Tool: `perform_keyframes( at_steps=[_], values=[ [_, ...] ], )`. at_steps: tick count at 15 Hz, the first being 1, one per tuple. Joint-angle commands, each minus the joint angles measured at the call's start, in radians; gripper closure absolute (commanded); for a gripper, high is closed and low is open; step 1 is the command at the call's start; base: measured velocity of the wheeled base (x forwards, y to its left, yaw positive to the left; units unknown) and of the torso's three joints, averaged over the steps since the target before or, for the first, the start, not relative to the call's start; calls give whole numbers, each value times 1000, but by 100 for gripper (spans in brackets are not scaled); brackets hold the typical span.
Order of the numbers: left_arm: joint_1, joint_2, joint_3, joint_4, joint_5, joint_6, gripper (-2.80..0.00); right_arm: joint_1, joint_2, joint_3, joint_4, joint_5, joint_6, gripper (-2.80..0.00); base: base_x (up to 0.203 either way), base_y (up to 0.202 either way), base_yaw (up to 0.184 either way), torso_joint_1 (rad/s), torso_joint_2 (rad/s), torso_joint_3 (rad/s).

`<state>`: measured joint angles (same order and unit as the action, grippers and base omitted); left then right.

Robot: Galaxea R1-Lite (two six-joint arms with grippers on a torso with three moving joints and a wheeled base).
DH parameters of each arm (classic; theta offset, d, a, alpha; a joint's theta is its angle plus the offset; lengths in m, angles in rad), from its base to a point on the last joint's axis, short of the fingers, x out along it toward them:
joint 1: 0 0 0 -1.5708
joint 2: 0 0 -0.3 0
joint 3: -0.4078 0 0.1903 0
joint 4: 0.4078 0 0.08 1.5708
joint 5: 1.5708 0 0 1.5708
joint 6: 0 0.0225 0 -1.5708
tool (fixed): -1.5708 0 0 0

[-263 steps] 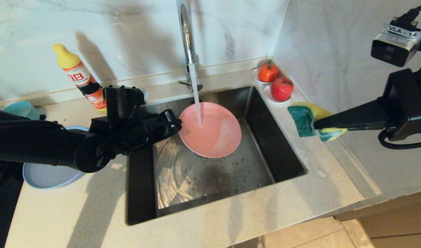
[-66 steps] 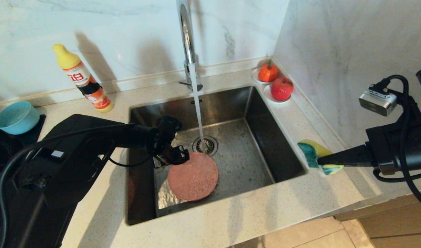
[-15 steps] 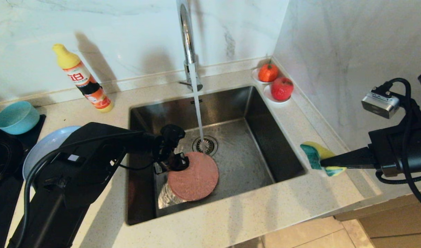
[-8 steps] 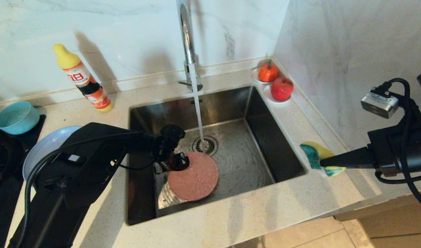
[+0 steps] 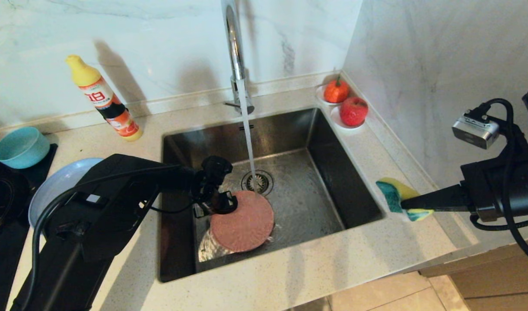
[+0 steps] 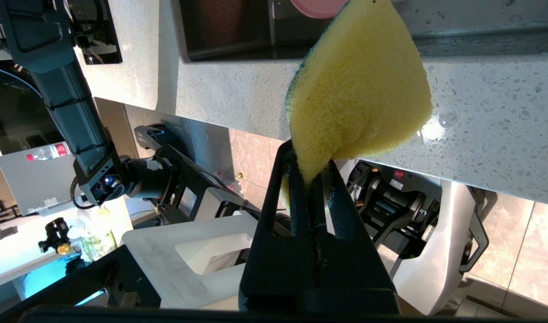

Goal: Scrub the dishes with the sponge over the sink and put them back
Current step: Rinse the plate

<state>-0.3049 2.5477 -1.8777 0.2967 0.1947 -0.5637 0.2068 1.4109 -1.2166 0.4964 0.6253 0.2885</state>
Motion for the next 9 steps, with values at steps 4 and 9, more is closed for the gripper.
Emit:
perform_keyframes(
  at_steps=[4, 9],
  values=[
    [1, 0, 2, 2, 1, -7, -280, 0, -6, 0, 4, 4, 1, 0, 0, 0, 0, 0, 0, 0],
    [1, 3, 0, 1, 2, -7, -280, 0, -5, 0, 4, 4, 1, 0, 0, 0, 0, 0, 0, 0]
  ],
)
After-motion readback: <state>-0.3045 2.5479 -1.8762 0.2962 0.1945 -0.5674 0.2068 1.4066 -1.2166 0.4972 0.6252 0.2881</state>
